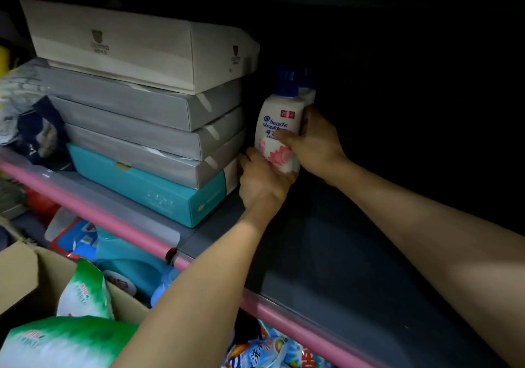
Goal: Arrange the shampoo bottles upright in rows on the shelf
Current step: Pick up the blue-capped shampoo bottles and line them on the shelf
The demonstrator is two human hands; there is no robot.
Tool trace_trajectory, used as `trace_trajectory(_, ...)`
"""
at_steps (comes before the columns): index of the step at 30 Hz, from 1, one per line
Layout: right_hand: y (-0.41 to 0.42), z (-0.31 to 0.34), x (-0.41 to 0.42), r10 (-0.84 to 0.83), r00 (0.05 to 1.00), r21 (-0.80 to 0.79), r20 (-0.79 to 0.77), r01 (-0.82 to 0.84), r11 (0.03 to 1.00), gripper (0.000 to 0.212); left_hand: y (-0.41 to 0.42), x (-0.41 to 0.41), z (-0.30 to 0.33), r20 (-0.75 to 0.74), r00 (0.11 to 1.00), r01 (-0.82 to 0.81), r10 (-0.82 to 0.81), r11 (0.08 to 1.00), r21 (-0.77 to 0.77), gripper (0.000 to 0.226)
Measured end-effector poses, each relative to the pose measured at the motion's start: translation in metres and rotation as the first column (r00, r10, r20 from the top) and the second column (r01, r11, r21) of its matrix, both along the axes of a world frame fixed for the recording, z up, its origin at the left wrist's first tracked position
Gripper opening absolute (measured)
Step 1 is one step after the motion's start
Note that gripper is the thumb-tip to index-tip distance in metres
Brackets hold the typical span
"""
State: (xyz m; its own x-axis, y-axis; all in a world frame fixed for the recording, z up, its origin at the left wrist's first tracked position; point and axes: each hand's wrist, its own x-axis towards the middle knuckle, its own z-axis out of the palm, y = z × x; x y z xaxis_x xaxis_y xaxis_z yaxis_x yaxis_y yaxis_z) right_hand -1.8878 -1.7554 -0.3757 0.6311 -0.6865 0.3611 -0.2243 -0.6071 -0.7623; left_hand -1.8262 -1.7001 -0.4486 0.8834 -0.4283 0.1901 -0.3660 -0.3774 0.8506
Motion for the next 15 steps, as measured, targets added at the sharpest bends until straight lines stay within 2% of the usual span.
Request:
trace_trajectory(12,0.0026,-0.0017,0.005,-0.023,1.0,0.035,0.012,0.022,0.999,0.049,0.0031,-0.0004,0.0001,-0.025,1.0,0.001,-0.002,1.0,-0.023,0.084)
trace_trajectory(15,0.0082,0.0018,-0.0004,-0.013,1.0,0.07,-0.021,0.014,0.997,0.051,0.0066,-0.0017,0.0033,-0.097,0.995,0.011,-0.013,1.0,-0.02,0.088)
